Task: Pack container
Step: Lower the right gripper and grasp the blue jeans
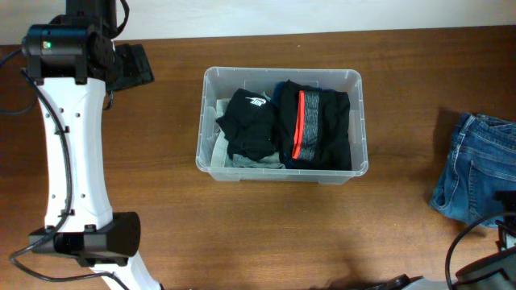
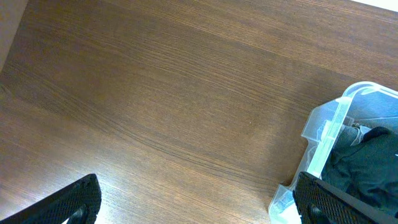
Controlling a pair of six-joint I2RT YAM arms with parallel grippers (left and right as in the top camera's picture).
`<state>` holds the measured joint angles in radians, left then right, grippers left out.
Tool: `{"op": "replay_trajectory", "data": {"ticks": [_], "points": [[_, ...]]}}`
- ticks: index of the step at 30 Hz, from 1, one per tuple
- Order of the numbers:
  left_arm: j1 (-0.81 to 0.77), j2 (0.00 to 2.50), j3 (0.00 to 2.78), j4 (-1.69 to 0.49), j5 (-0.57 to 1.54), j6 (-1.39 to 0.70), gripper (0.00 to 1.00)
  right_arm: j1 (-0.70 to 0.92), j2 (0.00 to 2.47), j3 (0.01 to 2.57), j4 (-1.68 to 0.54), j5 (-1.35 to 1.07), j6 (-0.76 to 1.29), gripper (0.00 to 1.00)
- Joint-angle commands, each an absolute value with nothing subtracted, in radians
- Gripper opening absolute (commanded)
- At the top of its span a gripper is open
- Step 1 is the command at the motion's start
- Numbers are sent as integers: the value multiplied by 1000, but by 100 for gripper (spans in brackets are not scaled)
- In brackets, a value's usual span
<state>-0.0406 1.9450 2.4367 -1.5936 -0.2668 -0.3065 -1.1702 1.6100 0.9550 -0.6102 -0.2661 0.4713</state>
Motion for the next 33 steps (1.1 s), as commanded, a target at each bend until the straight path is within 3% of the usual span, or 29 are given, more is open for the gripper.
{"op": "replay_trajectory", "data": {"ticks": [1, 15, 29, 32, 33], "points": [[-38, 1942, 2437, -1595, -277, -305, 99, -1174, 1620, 947, -588, -250, 461, 98], [-38, 1942, 2437, -1595, -277, -305, 99, -1173, 1801, 947, -487, -305, 461, 98], [-38, 1942, 2437, -1595, -277, -305, 99, -1172, 1810, 947, -441, -386, 461, 98], [-38, 1942, 2437, -1595, -277, -305, 99, -1172, 1810, 947, -445, -385, 461, 64], [-38, 1942, 2437, -1595, -277, -305, 99, -1172, 1810, 947, -445, -385, 461, 57]]}}
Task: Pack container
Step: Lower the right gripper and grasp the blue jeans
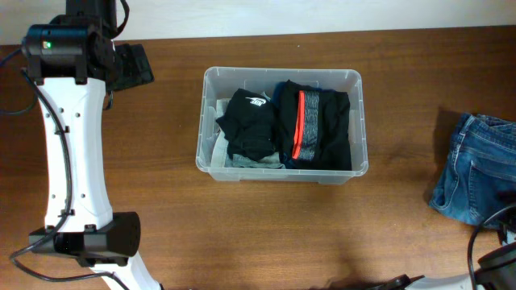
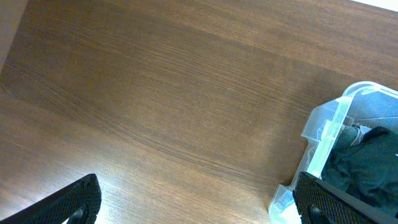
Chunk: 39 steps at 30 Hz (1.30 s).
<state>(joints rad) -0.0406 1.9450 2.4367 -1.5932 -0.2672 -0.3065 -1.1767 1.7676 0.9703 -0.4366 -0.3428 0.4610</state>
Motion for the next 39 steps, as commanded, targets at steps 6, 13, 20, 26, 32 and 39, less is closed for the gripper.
{"op": "replay_trajectory", "data": {"ticks": [6, 13, 20, 26, 32, 39], "points": [[-38, 1942, 2437, -1595, -277, -305, 99, -1172, 1810, 947, -445, -386, 461, 50], [-41, 1942, 2437, -1595, -277, -305, 99, -1172, 1809, 947, -437, -459, 461, 26], [-41, 1942, 2437, -1595, -277, -305, 99, -1172, 1792, 950, -437, -551, 461, 4], [-41, 1942, 2437, -1595, -277, -305, 99, -1172, 1724, 984, -441, -636, 461, 4], [-41, 1942, 2437, -1595, -277, -305, 99, -1139, 1608, 1035, -482, -639, 447, 4], [-41, 1942, 2437, -1595, -277, -305, 99, -978, 1459, 1103, -515, -533, 373, 4]]}}
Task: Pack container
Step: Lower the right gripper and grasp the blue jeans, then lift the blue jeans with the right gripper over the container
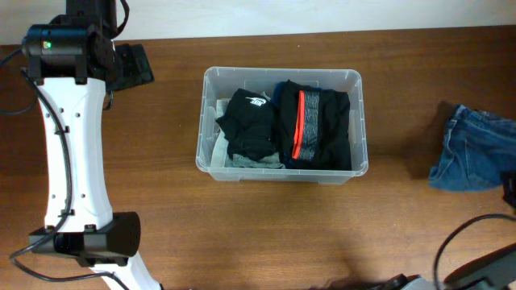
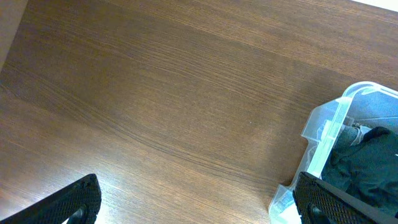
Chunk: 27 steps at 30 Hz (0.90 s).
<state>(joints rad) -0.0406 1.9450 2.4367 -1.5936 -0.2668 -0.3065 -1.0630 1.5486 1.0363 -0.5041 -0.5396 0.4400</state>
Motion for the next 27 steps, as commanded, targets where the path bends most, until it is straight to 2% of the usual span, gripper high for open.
{"op": "replay_trajectory", "data": {"ticks": [1, 11, 22, 27], "points": [[-41, 1942, 2437, -1595, -277, -305, 99, -955, 1449, 1118, -525, -515, 362, 4], [-41, 1942, 2437, -1595, -277, -305, 99, -727, 1435, 1348, -677, -373, 258, 4], [-41, 1942, 2437, -1594, -277, -305, 99, -571, 1435, 1525, -754, -472, 87, 4], [-41, 1942, 2437, -1595, -277, -305, 99, -480, 1435, 1636, -783, -543, 76, 4]]}}
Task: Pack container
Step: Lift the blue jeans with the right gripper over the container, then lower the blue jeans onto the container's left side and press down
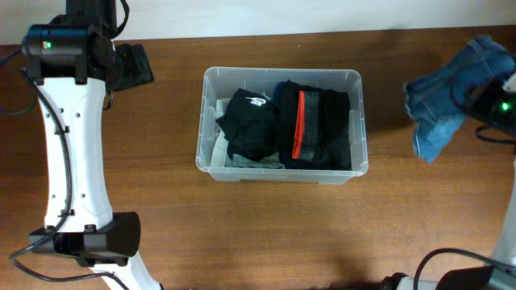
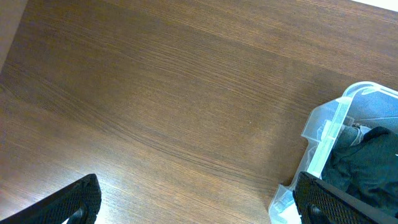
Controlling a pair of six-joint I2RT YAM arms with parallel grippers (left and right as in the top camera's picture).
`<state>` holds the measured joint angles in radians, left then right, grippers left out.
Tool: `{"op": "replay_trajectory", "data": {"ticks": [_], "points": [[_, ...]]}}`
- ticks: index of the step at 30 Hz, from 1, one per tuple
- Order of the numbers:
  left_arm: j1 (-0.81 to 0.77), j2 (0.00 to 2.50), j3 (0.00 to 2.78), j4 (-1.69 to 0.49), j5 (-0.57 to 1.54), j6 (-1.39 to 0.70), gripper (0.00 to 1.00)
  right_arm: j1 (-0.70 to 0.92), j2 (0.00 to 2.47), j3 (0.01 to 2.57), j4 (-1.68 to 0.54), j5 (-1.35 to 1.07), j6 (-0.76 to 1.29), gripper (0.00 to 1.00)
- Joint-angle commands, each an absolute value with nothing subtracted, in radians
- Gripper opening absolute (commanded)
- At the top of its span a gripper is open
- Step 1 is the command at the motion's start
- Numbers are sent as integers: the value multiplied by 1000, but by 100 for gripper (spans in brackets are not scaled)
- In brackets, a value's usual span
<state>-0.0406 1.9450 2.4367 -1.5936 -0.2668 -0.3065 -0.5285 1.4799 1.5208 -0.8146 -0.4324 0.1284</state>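
Note:
A clear plastic container (image 1: pixel 282 74) stands mid-table. It holds a black garment with a white logo (image 1: pixel 250 121), black shorts with a red stripe (image 1: pixel 316 127) and a pale cloth underneath. Blue jeans (image 1: pixel 443 93) hang bunched above the table, right of the container. My right gripper (image 1: pixel 486 98) is shut on them, its fingers mostly hidden by the denim. My left gripper (image 1: pixel 129 66) is open over bare wood at the far left, with nothing between its fingers (image 2: pixel 320 200). The container's corner (image 2: pixel 339 124) shows in the left wrist view.
The white left arm (image 1: pixel 72 145) runs down the left side of the table, its base at the near left. Bare wood lies between the container and the jeans. The pale wall borders the table's far edge.
The jeans were bunched on the table at the right edge. Now they are off the surface, farther back and to the left, held by my right gripper. The left arm has not moved.
The jeans first lay spread at the right edge, with only the right arm's cables in the corner, and stayed so a second later. Then they were bunched and shifted back. Now they hang from my right gripper near the container's far right side.

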Motion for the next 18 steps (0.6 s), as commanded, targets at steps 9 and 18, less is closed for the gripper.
{"op": "replay_trajectory", "data": {"ticks": [9, 18], "points": [[-41, 1942, 2437, -1595, -277, -305, 99, -270, 1435, 1836, -809, -736, 60, 4], [-41, 1942, 2437, -1595, -277, -305, 99, -43, 1442, 1902, -834, -809, 59, 4]]}}
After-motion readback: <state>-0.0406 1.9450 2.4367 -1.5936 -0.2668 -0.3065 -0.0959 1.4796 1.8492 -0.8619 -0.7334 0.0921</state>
